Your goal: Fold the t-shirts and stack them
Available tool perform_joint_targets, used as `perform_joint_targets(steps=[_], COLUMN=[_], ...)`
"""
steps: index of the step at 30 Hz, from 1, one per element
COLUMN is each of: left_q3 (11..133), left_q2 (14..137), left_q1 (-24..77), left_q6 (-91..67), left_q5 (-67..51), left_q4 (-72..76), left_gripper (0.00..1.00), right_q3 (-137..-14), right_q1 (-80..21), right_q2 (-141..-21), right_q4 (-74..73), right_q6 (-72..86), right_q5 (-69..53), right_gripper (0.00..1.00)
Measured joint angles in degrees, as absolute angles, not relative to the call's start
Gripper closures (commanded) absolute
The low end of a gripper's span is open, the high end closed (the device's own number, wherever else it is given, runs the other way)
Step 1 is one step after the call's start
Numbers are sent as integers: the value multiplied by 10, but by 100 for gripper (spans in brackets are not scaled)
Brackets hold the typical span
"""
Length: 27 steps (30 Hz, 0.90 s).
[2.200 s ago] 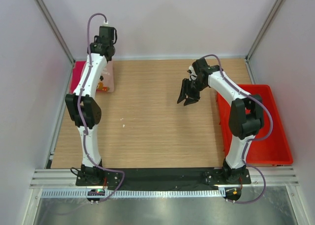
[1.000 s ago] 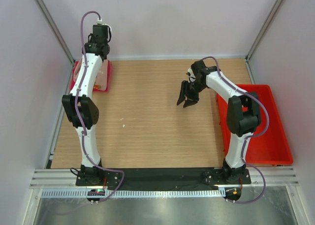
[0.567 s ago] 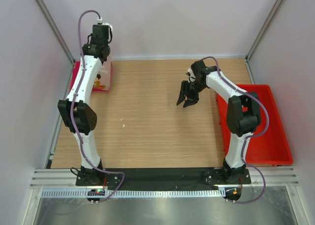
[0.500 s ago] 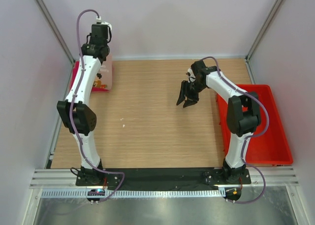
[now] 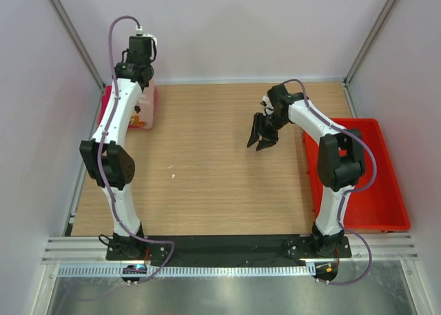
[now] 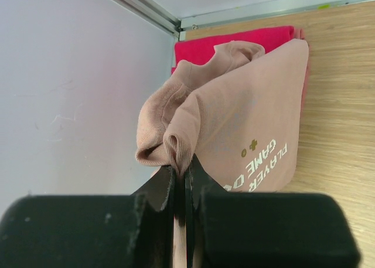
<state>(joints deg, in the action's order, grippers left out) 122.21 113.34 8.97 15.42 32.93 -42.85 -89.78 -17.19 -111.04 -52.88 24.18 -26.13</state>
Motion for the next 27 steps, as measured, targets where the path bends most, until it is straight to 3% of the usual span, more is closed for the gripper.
perform_joint_targets(steps=[27], left_q3=[1296], left_q2=[1288], left_q1=[24], left_q6=[182], left_q5=[324], left_q4=[-352], left_gripper=[100], right_q3=[-921], right_q1=[-172], right_q2=[-1156], right_q4=[-544], right_q6=[238], right_q5=[-251], right_gripper=[52])
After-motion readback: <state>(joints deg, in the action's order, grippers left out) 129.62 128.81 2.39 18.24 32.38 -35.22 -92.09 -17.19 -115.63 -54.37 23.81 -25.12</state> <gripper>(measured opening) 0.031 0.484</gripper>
